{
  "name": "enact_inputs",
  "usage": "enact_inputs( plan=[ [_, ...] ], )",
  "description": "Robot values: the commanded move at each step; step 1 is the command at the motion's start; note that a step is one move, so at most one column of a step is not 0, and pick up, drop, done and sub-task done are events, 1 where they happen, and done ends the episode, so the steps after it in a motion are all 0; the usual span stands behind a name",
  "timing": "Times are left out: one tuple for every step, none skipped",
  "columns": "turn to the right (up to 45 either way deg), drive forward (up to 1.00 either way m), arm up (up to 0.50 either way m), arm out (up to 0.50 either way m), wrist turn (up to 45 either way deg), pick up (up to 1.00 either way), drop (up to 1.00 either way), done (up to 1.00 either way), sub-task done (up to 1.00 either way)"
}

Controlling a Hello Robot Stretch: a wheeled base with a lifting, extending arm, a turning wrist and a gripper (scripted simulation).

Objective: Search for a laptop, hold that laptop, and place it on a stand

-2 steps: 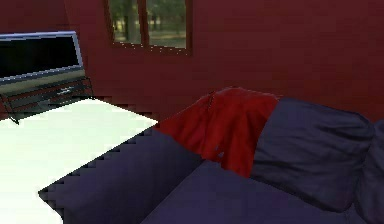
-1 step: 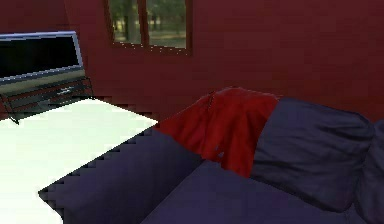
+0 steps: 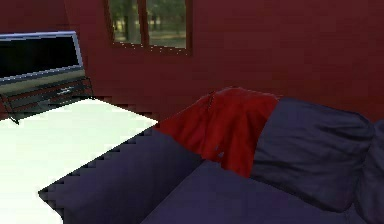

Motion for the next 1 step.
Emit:
enact_inputs(
  plan=[
    [0.0, 0.00, 0.00, 0.00, 30.0, 0.00, 0.00, 0.00, 0.00]
  ],
)
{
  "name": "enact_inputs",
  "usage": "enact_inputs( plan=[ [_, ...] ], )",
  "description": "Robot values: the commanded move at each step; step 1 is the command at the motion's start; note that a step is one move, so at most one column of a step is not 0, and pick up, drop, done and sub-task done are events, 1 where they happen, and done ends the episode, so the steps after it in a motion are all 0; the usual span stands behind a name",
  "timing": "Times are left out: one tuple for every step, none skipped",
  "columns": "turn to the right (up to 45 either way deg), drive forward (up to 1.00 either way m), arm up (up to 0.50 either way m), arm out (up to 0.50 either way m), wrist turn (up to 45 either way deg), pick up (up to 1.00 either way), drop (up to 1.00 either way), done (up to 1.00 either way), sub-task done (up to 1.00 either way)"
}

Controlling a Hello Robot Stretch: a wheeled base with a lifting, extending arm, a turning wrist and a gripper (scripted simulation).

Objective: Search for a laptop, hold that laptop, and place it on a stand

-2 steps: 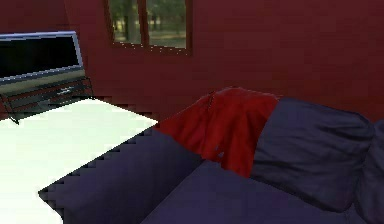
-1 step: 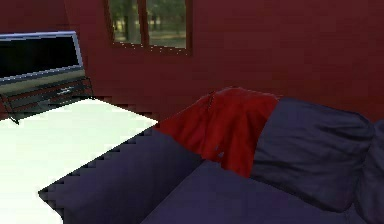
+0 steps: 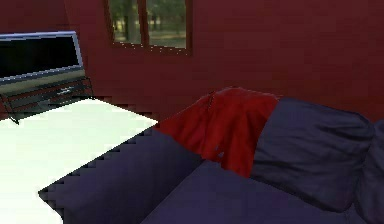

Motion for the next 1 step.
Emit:
enact_inputs(
  plan=[
    [0.0, 0.00, -0.30, 0.00, 0.0, 0.00, 0.00, 0.00, 0.00]
  ],
)
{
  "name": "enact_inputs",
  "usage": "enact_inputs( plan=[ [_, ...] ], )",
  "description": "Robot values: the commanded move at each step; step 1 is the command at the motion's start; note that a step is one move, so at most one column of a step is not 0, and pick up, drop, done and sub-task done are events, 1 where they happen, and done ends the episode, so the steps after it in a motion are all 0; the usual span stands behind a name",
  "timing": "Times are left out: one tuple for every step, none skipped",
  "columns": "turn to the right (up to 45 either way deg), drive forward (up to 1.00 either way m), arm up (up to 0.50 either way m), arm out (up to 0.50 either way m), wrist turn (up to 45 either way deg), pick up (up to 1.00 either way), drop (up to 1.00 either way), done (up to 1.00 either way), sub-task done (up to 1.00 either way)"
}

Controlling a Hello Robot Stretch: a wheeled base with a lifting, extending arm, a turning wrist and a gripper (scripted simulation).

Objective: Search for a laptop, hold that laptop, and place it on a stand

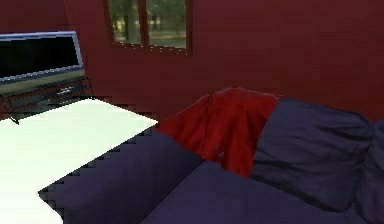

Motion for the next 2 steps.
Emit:
enact_inputs(
  plan=[
    [0.0, 0.00, 0.00, 0.00, 0.0, 1.00, 0.00, 0.00, 0.00],
    [0.0, 0.00, 0.10, 0.00, 0.0, 0.00, 0.00, 0.00, 0.00]
  ],
)
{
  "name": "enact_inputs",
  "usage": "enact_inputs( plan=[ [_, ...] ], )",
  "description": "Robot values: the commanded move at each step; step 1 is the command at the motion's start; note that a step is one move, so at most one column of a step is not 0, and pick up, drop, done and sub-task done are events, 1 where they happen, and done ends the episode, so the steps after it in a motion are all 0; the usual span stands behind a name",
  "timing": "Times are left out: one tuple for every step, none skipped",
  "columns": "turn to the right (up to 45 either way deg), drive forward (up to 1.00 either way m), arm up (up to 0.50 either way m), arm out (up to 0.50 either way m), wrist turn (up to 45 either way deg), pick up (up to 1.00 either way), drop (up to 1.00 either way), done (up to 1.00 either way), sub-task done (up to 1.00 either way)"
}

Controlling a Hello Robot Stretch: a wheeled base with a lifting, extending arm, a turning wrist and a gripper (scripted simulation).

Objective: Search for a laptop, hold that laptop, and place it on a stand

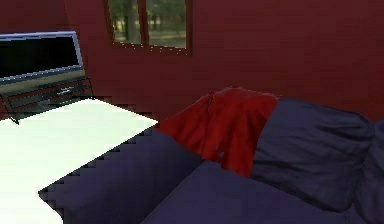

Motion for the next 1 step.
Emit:
enact_inputs(
  plan=[
    [0.0, 0.00, 0.50, 0.00, 0.0, 0.00, 0.00, 0.00, 0.00]
  ],
)
